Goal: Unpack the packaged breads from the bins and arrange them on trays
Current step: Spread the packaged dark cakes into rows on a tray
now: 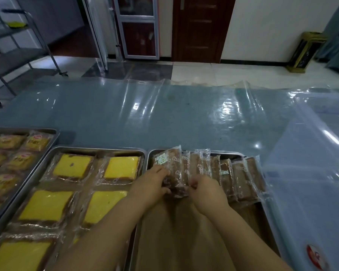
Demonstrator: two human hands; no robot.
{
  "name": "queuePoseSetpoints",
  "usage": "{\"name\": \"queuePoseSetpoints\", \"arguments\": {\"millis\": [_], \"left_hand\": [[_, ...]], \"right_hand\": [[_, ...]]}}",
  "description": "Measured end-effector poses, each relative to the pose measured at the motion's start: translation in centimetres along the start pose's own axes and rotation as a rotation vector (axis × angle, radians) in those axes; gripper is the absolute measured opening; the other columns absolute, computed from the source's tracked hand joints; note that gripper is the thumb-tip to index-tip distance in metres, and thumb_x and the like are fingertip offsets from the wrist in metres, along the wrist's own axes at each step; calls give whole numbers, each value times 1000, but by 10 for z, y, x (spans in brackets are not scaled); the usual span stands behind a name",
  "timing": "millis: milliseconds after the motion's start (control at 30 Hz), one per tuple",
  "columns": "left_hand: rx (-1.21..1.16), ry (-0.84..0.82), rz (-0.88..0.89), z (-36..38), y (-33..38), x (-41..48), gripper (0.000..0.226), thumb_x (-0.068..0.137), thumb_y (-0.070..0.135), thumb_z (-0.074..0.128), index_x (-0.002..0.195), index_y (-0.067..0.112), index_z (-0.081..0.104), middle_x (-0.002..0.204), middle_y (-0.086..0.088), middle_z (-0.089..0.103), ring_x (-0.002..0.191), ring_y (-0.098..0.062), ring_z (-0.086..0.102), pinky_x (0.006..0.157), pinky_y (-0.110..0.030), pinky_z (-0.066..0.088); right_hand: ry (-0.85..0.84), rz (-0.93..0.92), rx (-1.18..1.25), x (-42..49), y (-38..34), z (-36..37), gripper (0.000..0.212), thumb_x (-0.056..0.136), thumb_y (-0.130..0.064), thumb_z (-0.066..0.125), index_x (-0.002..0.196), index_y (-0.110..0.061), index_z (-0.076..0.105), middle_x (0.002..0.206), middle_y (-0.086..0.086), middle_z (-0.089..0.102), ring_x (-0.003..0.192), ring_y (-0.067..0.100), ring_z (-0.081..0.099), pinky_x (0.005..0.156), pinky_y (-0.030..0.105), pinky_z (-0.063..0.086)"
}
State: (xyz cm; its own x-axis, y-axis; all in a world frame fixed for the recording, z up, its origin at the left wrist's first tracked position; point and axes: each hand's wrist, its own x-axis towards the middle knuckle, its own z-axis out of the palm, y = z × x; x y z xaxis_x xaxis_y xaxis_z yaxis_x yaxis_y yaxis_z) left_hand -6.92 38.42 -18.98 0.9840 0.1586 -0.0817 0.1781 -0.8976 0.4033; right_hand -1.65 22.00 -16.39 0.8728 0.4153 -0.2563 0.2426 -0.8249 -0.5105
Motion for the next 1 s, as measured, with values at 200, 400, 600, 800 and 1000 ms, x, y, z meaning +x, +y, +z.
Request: {"name": "queuePoseSetpoints", "arguments": {"millis": [200,400,600,800,1000], "left_hand": [[-68,100,40,-1,3,-20,19,86,28,60,104,24,54,110,6,57,97,-15,56,77,-32,48],[-338,272,-16,-9,5,-75,20,90,30,55,108,35,49,90,19,57,82,-1,57,63,-18,44],[-715,324,-129,-9,14,-133,39,94,25,49,125,48,37,114,23,52,102,10,51,79,-20,44],[-833,124,-201,22,30,-174,53,92,20,51,137,39,30,124,10,49,107,3,51,85,-26,45],[-294,102,-212,51,39,-209,48,89,19,51,136,22,41,128,-4,45,113,-18,48,93,-34,44]], "right_hand": [[19,45,283,-12,6,-3,14,92,-8,48,82,-16,54,78,0,58,67,11,53,53,22,40],[171,53,497,-49,22,-13,21,90,-4,50,79,-22,51,78,-2,60,67,11,56,54,19,40],[317,71,601,-98,51,-21,25,91,-4,51,82,-27,53,83,-6,61,75,9,58,56,19,38],[429,4,534,-148,79,-26,31,98,-7,40,85,-31,54,84,-13,59,74,3,54,55,22,38],[361,107,521,-179,101,-26,38,88,6,35,93,-25,56,85,-4,62,64,21,60,51,29,47]]}}
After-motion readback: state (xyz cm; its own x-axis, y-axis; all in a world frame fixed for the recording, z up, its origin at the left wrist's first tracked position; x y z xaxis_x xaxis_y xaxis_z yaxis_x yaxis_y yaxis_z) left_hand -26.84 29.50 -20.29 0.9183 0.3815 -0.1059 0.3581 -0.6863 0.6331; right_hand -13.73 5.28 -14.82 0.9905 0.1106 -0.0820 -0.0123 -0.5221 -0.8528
